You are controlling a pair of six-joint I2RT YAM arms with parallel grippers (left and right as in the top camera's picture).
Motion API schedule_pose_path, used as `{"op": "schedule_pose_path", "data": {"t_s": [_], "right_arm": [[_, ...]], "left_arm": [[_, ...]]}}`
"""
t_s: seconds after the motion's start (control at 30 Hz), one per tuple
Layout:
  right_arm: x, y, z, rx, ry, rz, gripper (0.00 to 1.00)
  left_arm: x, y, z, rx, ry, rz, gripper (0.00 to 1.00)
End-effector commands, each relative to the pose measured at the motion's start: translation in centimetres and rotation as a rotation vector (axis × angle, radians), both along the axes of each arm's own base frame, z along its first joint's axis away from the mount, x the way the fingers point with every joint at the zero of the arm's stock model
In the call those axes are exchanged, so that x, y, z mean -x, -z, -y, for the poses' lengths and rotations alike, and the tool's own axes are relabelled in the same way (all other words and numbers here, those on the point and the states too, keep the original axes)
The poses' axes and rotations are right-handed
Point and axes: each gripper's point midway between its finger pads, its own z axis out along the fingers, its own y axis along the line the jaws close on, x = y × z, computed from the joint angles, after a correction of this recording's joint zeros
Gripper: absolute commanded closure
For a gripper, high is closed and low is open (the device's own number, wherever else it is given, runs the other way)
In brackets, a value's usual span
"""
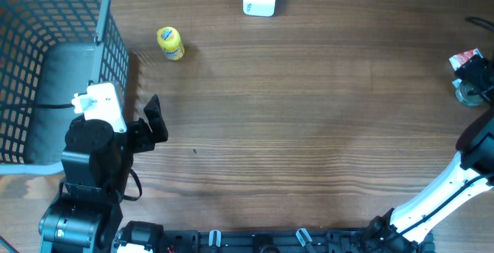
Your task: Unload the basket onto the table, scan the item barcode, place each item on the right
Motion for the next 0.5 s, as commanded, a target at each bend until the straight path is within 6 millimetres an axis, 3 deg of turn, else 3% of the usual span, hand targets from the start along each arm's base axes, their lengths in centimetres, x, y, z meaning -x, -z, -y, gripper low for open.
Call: {"op": "schedule_pose_path", "data": {"t_s": [0.0,0.1,0.17,0.27,0.33,0.4,0.47], "right_arm": [[-0.1,-0.1,-0.4,-0.014,-0.030,-0.010,0.00],[-0.4,-2.9,-0.1,0.022,-0.030,0.038,0.00],[-0.9,-6.3,-0.1,0.059,-0.035,0.105,0.00],[-2.5,-11.5,-1.8,0.047,-0.086,0.261,0.00],[-4.3,-16.0,-5.0,-0.022,-0.184,0.423,0.00],[-5.4,-18.2,-8.2,-0.087,-0.268,0.504,0.00],[-6.6,-19.0,-12.6,-0.165,-0.363,0.531,0.00]], "left_arm": [[0.1,-0.3,0.1,0.016,0.004,0.004,0.00],[0.2,-0.2,0.1,0.015,0.004,0.001,0.00],[0.2,-0.2,0.1,0.015,0.004,0.001,0.00],[0.1,-0.2,0.1,0.015,0.004,0.001,0.00],[-0.1,-0.7,0.2,0.057,-0.017,0.024,0.00],[-0.3,-1.2,0.2,0.079,-0.025,0.050,0.00],[-0.5,-1.6,0.2,0.077,-0.023,0.067,0.00]]}}
